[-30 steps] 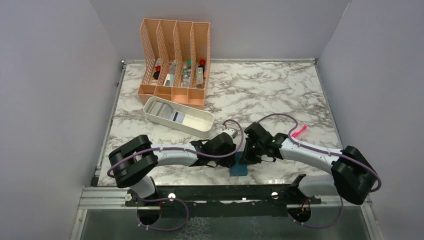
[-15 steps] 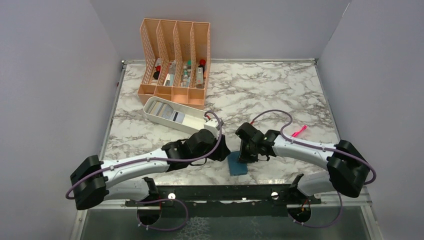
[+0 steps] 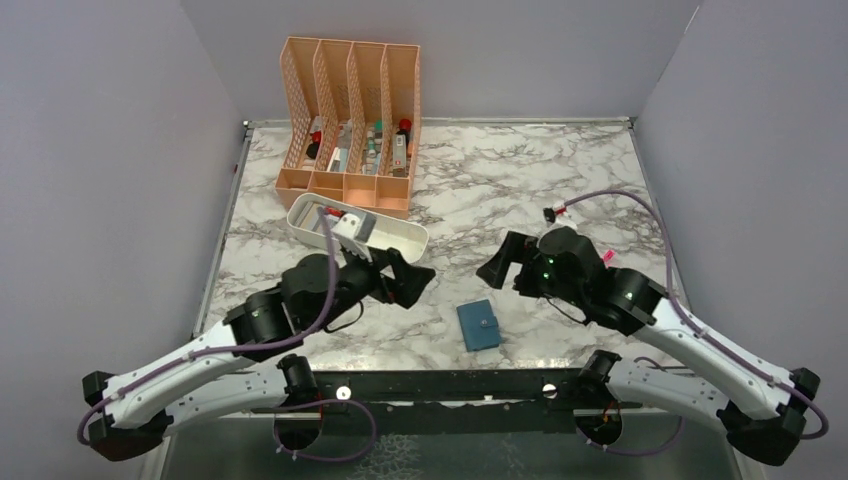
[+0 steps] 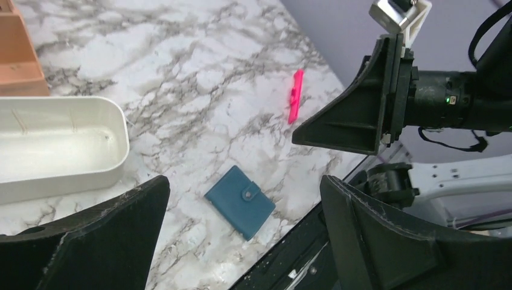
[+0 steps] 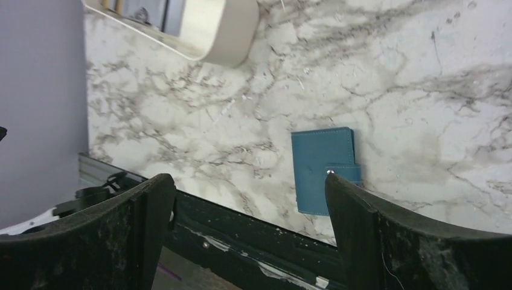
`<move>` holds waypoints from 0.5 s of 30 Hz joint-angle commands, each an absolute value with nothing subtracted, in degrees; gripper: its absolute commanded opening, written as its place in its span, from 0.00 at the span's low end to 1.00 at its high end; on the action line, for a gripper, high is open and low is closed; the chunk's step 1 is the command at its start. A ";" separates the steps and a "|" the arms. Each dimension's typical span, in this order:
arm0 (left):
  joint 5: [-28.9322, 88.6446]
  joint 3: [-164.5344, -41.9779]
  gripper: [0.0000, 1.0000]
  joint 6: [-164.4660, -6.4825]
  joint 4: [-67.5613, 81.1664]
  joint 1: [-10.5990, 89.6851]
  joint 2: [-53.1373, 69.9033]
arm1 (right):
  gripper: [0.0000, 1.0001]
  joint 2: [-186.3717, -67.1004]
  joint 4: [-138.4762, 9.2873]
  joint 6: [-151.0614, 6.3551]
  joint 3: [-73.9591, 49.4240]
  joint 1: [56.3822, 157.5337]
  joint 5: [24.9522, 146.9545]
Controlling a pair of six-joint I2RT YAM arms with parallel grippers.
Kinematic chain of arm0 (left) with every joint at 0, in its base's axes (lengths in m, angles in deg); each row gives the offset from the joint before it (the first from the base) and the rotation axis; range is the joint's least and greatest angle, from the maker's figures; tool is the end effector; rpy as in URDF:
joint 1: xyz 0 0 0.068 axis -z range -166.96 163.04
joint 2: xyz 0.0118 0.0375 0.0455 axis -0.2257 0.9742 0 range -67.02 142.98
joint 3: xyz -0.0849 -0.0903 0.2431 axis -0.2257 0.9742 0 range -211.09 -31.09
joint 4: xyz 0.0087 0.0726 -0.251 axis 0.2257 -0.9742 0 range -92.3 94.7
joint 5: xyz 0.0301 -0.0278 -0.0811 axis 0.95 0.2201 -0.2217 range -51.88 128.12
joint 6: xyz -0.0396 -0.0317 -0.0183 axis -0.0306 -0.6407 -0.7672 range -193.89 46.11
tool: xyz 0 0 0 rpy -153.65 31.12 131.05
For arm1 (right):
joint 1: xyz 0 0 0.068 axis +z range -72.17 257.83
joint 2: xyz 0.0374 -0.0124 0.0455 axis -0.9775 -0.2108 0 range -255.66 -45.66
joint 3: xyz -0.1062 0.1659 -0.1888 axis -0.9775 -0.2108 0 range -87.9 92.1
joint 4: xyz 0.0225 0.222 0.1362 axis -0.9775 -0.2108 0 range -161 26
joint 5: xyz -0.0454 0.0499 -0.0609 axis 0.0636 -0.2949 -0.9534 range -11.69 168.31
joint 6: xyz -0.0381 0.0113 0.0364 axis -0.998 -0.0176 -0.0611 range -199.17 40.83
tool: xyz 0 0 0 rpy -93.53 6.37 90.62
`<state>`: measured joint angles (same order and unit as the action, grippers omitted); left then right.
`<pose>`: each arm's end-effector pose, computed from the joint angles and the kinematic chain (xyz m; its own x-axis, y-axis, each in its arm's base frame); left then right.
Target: Put the credit cards into the card holder
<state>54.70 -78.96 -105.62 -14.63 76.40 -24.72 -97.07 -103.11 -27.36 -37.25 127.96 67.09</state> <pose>0.0842 -0.1453 0.3490 -0.4757 -0.1756 -0.8619 0.5668 0.6881 -0.4530 0.1237 0.1373 0.3068 -0.7705 0.2800 -0.5726 -0.0834 0.8463 0.5261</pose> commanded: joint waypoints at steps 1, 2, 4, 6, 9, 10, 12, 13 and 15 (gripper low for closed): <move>58.99 -80.84 0.99 -103.33 -19.42 76.24 -32.06 | 1.00 -90.70 -105.86 -30.50 -35.41 127.92 60.97; 59.61 -80.78 0.99 -103.47 -19.73 76.24 -33.64 | 1.00 -89.44 -106.37 -30.51 -35.23 127.93 60.17; 60.65 -80.48 0.99 -103.75 -20.34 76.21 -36.16 | 1.00 -87.06 -107.11 -30.43 -34.77 127.93 59.63; 61.94 -80.09 0.99 -103.97 -21.00 76.24 -38.10 | 1.00 -85.44 -106.83 -30.83 -34.79 127.93 60.14; 63.89 -79.49 0.99 -104.49 -21.97 76.24 -39.80 | 1.00 -84.11 -106.16 -31.51 -34.91 127.93 61.50; 64.29 -79.31 0.99 -104.74 -22.21 76.26 -40.00 | 1.00 -83.90 -105.96 -31.75 -35.05 127.93 61.90; 64.43 -79.02 0.99 -105.21 -22.28 76.24 -39.93 | 1.00 -83.52 -105.63 -31.94 -35.21 127.93 62.36; 64.32 -78.87 0.99 -105.42 -22.28 76.21 -39.73 | 1.00 -83.33 -105.33 -32.08 -35.39 127.93 62.56; 64.05 -78.55 0.99 -105.72 -22.22 76.23 -39.01 | 1.00 -83.19 -105.01 -32.51 -35.59 127.93 62.83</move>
